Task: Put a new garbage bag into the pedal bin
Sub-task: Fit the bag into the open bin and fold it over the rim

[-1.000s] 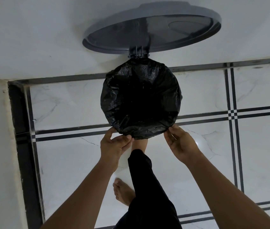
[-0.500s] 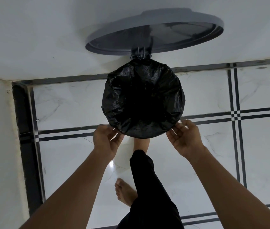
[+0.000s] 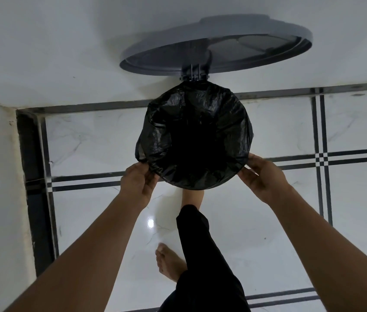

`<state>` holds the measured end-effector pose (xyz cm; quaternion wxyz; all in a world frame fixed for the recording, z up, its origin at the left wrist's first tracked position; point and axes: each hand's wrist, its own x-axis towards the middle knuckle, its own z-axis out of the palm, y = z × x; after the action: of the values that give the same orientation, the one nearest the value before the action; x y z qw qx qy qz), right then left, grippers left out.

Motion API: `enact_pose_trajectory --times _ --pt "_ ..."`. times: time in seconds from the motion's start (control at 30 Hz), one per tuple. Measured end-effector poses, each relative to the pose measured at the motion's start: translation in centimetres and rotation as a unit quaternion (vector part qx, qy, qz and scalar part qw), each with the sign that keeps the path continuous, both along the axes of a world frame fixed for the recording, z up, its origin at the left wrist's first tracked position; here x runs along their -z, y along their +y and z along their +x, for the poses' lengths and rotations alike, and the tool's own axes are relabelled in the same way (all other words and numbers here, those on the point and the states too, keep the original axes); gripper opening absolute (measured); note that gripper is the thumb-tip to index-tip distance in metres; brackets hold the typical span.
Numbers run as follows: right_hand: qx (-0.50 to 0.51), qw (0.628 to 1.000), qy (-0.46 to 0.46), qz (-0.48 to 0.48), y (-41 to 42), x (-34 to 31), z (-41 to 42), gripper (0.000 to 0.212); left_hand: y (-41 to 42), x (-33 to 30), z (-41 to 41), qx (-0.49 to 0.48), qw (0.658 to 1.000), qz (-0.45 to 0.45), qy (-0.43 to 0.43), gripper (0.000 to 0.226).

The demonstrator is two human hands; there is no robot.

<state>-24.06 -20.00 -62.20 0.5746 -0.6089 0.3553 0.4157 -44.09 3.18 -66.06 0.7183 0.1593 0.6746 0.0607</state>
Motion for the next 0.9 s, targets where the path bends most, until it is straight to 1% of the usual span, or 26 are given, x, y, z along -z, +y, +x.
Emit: enact_pose_trajectory --times 0.07,0.13,0.17,0.23,0.3,0.33,0.37,0.47,0.5,0.57,0.63,0.73,0.77,0.8,0.87,0.9 --pt "-0.003 1.0 0.012 -0.009 0.2 -0.2 0.7 0.017 0.1 0.1 -0.1 -0.005 1.0 0.024 -0.001 0.021" --pt "-0.019 1.0 0.017 -0.018 0.6 -0.3 1.3 0.023 0.1 -0.1 0.1 0.003 0.999 0.046 0.004 0.029" --pt "-0.016 1.0 0.014 -0.019 0.7 -0.2 1.6 0.021 0.1 -0.2 0.2 0.003 0.998 0.058 0.006 0.035" --pt "-0.01 1.0 0.006 -0.027 0.9 0.1 2.0 0.011 0.2 -0.3 0.2 0.011 0.996 0.088 0.011 0.052" --pt "-0.011 0.999 0.0 -0.042 1.1 0.2 2.4 0.008 0.2 -0.4 0.1 0.037 0.991 0.129 -0.001 0.064" --pt "-0.008 0.999 -0.005 -0.044 1.2 0.2 2.6 0.008 0.2 -0.5 0.0 0.046 0.987 0.151 -0.012 0.064" --pt "-0.01 0.999 -0.01 -0.044 1.2 0.2 2.8 0.011 0.1 -0.6 0.0 0.054 0.983 0.175 -0.017 0.058" --pt "-0.035 0.999 -0.019 -0.035 1.3 0.0 2.8 0.02 -0.2 -0.5 -0.3 0.082 0.972 0.22 0.014 0.025" --pt "-0.039 0.998 -0.018 -0.035 1.2 0.0 2.7 0.022 -0.4 -0.6 -0.3 0.085 0.972 0.219 0.021 0.02" --pt "-0.036 0.999 -0.008 -0.036 1.1 -0.2 2.6 0.025 -0.6 -0.8 -0.2 0.075 0.976 0.203 0.022 0.017" --pt "-0.02 0.999 0.004 -0.035 1.2 -0.2 2.7 0.021 -0.5 -1.2 0.2 0.056 0.984 0.171 0.013 0.016" --pt "-0.016 0.999 0.014 -0.033 1.5 -0.1 3.0 0.009 0.0 -1.6 0.8 0.029 0.993 0.111 -0.016 0.034" --pt "-0.027 0.999 0.019 -0.027 1.6 -0.1 3.1 0.013 0.2 -1.8 0.9 0.04 0.994 0.097 -0.019 0.035" --pt "-0.035 0.999 0.024 -0.021 1.6 -0.1 3.2 0.017 0.2 -2.0 1.0 0.056 0.995 0.087 -0.011 0.029" --pt "-0.046 0.998 0.036 -0.013 1.5 -0.2 3.4 0.017 0.2 -2.2 0.9 0.084 0.993 0.066 0.049 0.016" --pt "-0.05 0.998 0.041 -0.012 1.5 -0.4 3.4 0.016 0.2 -2.1 0.7 0.087 0.993 0.053 0.067 0.021"
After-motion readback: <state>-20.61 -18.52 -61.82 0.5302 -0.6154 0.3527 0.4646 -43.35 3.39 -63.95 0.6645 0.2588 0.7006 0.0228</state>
